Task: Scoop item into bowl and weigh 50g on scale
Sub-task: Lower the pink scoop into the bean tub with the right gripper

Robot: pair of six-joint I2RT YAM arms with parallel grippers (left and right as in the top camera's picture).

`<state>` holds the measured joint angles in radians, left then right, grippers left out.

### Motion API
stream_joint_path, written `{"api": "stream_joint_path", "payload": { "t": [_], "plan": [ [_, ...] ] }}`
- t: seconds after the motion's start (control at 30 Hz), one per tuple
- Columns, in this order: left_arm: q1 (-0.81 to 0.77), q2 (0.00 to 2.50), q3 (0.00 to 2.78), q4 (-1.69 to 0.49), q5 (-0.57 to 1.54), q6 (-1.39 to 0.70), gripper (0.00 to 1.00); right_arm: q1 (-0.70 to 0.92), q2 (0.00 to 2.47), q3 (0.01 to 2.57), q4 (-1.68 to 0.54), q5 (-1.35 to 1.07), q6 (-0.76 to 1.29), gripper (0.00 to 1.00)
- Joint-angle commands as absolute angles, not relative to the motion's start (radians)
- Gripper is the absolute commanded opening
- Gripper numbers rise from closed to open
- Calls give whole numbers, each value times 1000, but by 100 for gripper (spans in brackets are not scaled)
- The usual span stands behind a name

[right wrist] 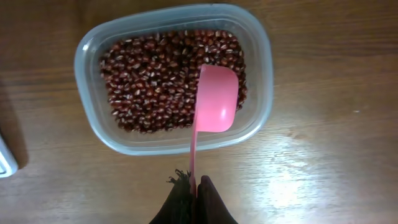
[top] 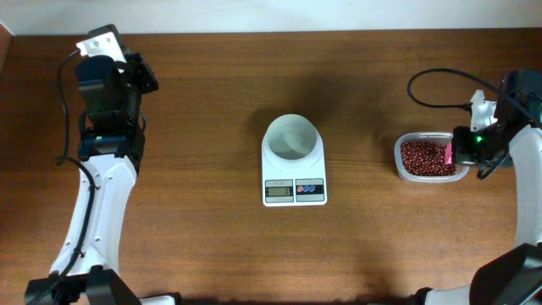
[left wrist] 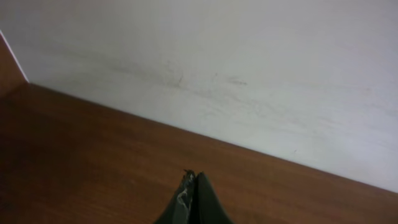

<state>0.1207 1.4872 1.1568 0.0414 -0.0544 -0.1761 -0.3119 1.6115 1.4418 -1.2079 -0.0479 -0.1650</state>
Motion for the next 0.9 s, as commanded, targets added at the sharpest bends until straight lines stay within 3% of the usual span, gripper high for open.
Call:
{"api": "stream_joint_path", "payload": {
  "t": [0.0,0.2,0.47,0.87],
  "plan": [
    [121,1493,1168,-3,11,-170,0,-316,1653,1449,-1188,-21,-180,4],
    [121,1493,1168,-51,20,-170,0,-335,1753,1448,-1164,-28,-192,4],
    [121,1493,1168,-129,23,-170,0,-489,1774,1444,-1146,-290,-233,4],
    [121,1493,1168,-129,23,-170,0,-496,1774,1383,-1163,-398,-232,4]
  ]
}}
